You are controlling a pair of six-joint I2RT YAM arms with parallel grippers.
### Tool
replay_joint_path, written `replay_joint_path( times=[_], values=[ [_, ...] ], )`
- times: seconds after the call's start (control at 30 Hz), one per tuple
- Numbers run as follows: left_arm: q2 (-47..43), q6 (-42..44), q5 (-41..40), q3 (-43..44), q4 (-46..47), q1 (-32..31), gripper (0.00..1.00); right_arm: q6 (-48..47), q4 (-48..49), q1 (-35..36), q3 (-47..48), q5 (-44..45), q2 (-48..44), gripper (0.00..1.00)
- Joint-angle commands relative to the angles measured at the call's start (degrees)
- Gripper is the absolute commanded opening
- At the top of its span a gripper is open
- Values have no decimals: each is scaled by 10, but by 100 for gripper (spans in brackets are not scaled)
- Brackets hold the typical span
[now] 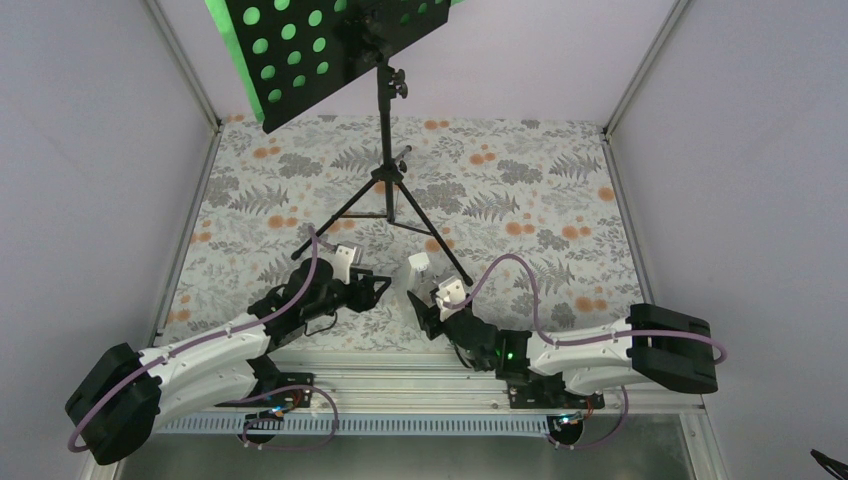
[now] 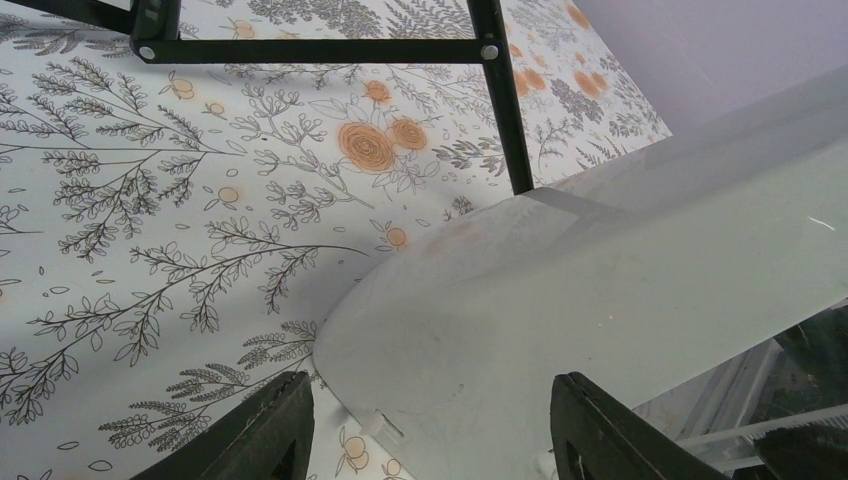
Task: Pack up the instrument practice props
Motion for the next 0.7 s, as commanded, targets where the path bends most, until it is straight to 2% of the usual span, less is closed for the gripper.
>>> replay_joint_path(
  times=[0.0, 0.67],
  values=[
    [-10, 9, -6, 16, -5, 1, 60, 17, -7, -5, -5, 9, 20, 47],
    [-20, 10, -10, 17, -16, 1, 60, 22, -52, -15, -11, 16, -8, 47]
  ],
)
